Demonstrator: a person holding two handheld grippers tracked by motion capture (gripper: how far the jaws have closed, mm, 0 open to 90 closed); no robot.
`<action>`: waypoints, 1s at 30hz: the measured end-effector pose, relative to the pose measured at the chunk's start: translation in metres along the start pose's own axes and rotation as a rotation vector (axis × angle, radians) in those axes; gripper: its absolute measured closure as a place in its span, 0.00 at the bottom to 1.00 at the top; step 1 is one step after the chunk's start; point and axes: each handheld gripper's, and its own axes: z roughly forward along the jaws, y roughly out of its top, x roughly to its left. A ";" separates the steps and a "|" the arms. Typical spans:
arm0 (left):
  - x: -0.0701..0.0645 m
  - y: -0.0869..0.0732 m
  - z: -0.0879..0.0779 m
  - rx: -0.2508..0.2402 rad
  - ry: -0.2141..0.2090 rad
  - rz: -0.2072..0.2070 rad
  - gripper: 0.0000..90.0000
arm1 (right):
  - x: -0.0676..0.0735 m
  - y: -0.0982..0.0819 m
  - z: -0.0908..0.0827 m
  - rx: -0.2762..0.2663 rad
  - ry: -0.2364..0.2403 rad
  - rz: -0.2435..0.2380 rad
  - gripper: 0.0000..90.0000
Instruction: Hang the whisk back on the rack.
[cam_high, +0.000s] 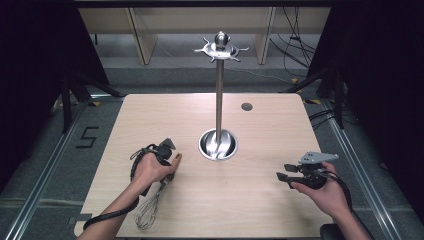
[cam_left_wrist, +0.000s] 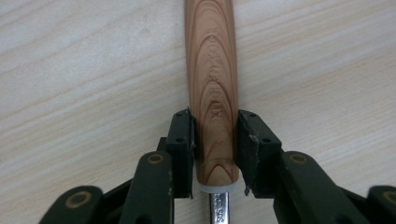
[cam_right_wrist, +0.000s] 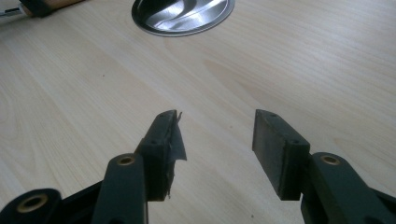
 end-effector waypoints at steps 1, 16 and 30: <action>-0.002 0.000 0.001 -0.017 0.005 -0.032 0.75 | 0.000 0.000 0.000 0.003 0.000 -0.002 0.57; 0.014 -0.011 -0.031 -0.248 -0.112 0.099 0.76 | -0.002 0.000 -0.001 -0.011 -0.012 -0.027 0.57; 0.016 -0.026 -0.060 -0.605 -0.188 0.176 0.76 | -0.002 0.000 -0.002 -0.010 -0.020 -0.031 0.57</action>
